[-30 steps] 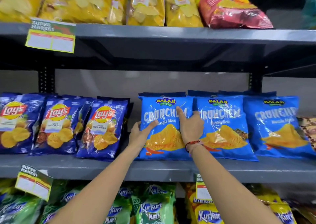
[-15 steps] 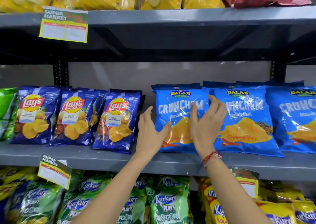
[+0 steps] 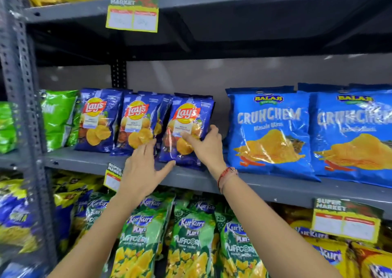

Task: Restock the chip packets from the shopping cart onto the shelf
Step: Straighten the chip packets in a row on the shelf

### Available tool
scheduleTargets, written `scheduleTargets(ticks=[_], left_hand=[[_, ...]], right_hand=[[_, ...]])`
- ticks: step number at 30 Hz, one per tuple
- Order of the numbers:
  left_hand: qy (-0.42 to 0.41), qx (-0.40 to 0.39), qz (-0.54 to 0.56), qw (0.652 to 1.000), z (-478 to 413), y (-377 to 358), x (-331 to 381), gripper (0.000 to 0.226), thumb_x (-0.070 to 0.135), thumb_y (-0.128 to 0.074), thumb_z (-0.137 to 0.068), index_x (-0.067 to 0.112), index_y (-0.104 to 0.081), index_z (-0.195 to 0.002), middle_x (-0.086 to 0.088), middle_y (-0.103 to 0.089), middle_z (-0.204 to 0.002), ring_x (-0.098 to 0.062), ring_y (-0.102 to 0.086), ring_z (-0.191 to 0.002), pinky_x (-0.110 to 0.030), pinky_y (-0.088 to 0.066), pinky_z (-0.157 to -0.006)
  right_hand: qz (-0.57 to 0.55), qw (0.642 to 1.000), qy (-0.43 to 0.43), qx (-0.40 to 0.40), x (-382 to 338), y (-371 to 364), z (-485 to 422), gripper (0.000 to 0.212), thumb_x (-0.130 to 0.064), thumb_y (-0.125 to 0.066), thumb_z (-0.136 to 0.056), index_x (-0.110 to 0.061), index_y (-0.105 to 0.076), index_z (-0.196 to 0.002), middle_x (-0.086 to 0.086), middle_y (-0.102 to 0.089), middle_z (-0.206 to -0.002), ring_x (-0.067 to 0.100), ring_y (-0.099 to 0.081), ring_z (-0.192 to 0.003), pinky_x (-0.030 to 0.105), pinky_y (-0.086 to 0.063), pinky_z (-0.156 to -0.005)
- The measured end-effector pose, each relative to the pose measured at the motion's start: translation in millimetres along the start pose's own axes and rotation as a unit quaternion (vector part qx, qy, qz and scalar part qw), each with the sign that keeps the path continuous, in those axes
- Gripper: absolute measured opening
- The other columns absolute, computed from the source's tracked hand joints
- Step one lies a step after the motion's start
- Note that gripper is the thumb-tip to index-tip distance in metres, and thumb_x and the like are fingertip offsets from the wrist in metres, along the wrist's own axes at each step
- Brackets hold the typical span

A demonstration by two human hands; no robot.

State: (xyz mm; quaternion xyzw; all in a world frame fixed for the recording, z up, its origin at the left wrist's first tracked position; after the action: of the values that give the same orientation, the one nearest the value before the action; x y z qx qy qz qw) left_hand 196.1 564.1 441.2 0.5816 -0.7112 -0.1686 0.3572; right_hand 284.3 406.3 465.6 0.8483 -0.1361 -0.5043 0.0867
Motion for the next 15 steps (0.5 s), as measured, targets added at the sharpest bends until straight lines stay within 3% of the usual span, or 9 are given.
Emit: scheduleTargets(ticks=[4,6,8,15], left_hand=[[0.006,-0.063,-0.044,0.997,3.2,-10.7,-16.0,0.094,0.069,-0.043,-0.079,0.008,-0.018,-0.146,-0.014,-0.045,-0.141,-0.028,-0.043,-0.128,-0.041,-0.039,-0.1],[0.012,-0.077,-0.04,0.996,4.2,-15.6,-20.4,0.095,0.071,-0.039,-0.079,0.007,-0.018,-0.146,-0.014,-0.044,-0.144,-0.027,-0.042,-0.13,-0.041,-0.038,-0.103],[0.008,-0.08,-0.044,0.996,4.8,-19.8,-22.6,0.094,0.072,-0.035,-0.079,0.006,-0.022,-0.145,-0.014,-0.045,-0.143,-0.027,-0.043,-0.13,-0.042,-0.035,-0.106],[-0.018,-0.038,-0.066,0.997,14.2,-26.1,-22.5,0.097,0.076,-0.011,-0.074,0.007,-0.045,-0.134,-0.009,-0.055,-0.135,-0.023,-0.045,-0.127,-0.042,-0.022,-0.113]], right_hand=[[-0.115,0.985,-0.128,-0.007,19.5,-16.5,-15.5,0.087,-0.057,-0.072,-0.072,-0.003,-0.041,-0.133,0.015,-0.051,-0.138,0.031,-0.051,-0.124,0.032,-0.042,-0.089],[-0.162,0.973,-0.165,-0.008,24.4,-22.7,-20.0,0.093,-0.061,-0.07,-0.071,-0.004,-0.041,-0.137,0.014,-0.049,-0.14,0.032,-0.05,-0.125,0.036,-0.043,-0.096],[-0.183,0.968,-0.17,0.004,26.0,-25.9,-24.2,0.089,-0.061,-0.071,-0.069,-0.006,-0.047,-0.135,0.014,-0.053,-0.137,0.031,-0.053,-0.123,0.041,-0.044,-0.103],[-0.219,0.97,-0.097,0.051,13.7,-29.8,-26.1,0.053,-0.039,-0.075,-0.077,-0.007,-0.062,-0.117,0.015,-0.066,-0.122,0.033,-0.058,-0.119,0.047,-0.047,-0.102]])
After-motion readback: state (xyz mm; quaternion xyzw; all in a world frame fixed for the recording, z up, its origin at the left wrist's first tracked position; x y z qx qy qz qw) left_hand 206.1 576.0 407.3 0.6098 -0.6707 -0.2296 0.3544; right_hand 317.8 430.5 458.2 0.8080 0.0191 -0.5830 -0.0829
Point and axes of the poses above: each hand's wrist, its own z-axis away from the middle knuckle, its own y-axis out of the back of the hand, x = y × z, the point moved 7 cm from there along -z, towards the middle knuckle
